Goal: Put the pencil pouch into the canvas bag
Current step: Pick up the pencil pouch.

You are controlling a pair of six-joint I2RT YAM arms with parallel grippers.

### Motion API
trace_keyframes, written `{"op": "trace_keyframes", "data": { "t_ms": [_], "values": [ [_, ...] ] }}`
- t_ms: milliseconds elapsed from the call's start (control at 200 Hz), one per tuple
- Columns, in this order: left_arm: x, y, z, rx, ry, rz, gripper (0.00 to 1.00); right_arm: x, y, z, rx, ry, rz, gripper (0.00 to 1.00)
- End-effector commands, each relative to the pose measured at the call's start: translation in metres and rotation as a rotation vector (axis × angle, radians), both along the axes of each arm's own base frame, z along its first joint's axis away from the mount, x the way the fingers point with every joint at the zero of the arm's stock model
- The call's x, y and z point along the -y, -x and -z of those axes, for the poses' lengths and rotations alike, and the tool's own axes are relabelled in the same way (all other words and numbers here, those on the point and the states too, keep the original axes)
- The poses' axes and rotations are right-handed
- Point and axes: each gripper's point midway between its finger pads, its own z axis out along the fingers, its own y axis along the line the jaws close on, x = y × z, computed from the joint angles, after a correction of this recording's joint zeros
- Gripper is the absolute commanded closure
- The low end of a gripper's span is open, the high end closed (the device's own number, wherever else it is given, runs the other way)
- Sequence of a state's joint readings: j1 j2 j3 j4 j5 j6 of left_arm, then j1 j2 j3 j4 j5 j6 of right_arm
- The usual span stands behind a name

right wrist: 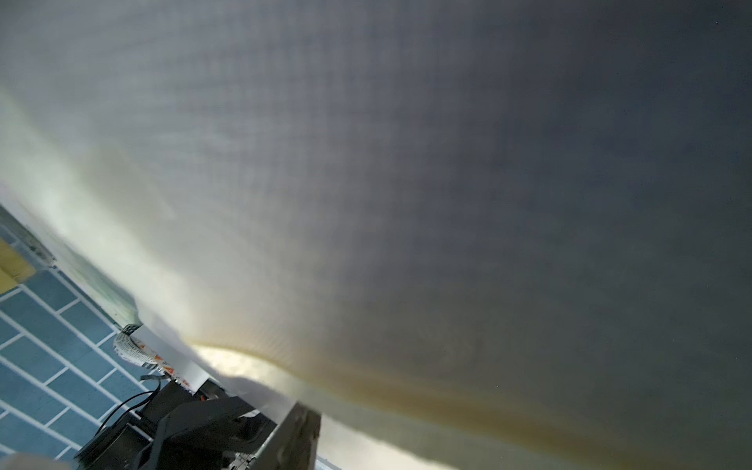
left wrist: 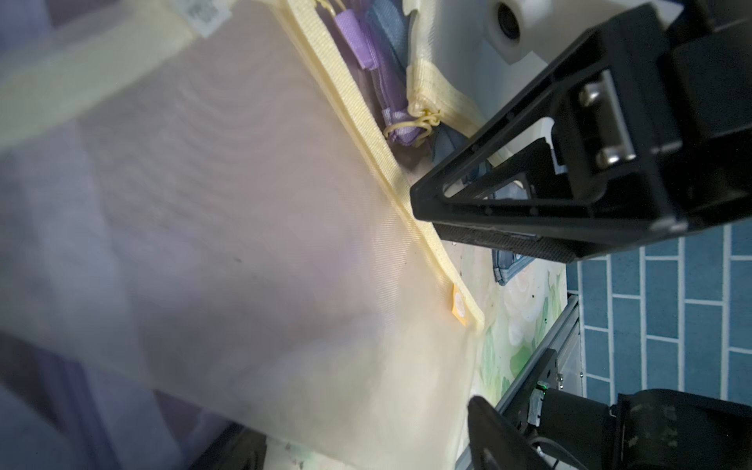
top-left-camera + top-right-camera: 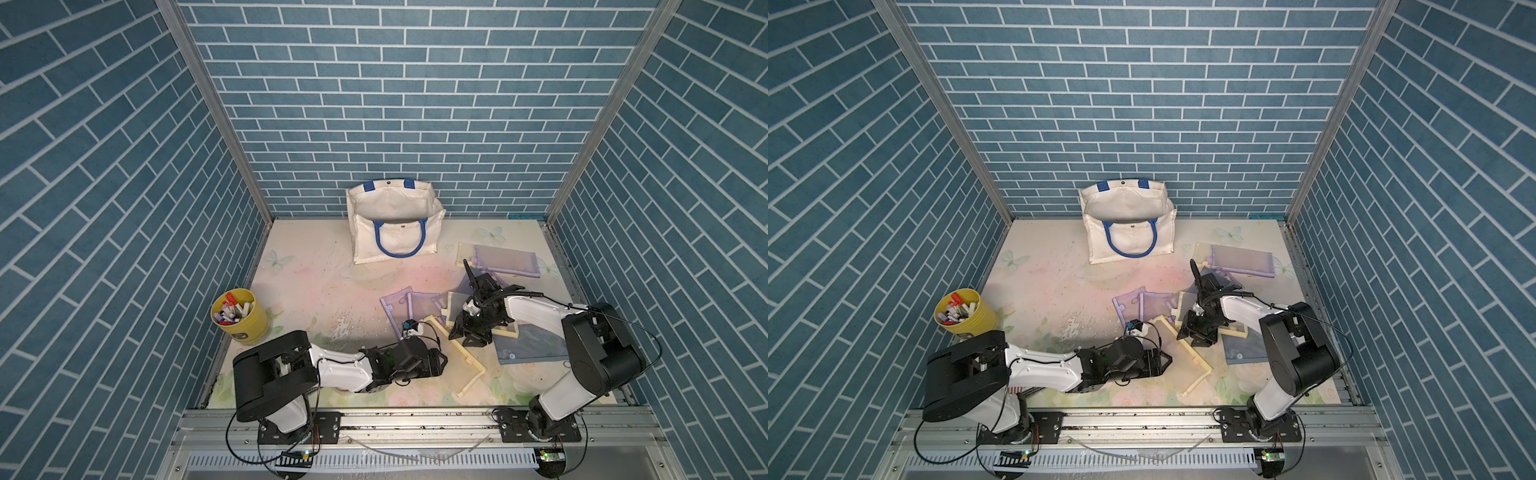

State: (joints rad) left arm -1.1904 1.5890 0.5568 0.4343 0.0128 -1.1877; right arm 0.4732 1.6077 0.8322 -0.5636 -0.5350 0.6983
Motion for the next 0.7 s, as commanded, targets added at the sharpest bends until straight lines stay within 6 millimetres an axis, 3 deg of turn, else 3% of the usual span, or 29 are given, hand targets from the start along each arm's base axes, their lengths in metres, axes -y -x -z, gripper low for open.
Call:
{"op": "trace_keyframes", "data": {
  "t_ms": [0,120,250,370,695],
  "values": [
    [0.004,-0.006,0.000,0.012,0.025,-0.042,0.26,0.003,0.016,0.008,-0.028,-0.002,-0.021,0.49],
    [0.008,-0.008,-0.006,0.028,0.029,-0.037,0.34,-0.002,0.020,0.003,-0.030,-0.026,-0.024,0.49],
    [0.004,-0.012,-0.015,0.050,0.024,-0.040,0.53,-0.008,0.020,0.003,-0.030,-0.053,-0.027,0.50],
    [0.002,-0.017,-0.022,0.062,0.023,-0.036,0.63,-0.018,0.016,-0.002,-0.025,-0.098,-0.031,0.50],
    [-0.012,-0.032,-0.027,0.047,0.005,-0.058,0.59,-0.038,0.010,-0.012,0.007,-0.209,-0.067,0.51]
  ]
}}
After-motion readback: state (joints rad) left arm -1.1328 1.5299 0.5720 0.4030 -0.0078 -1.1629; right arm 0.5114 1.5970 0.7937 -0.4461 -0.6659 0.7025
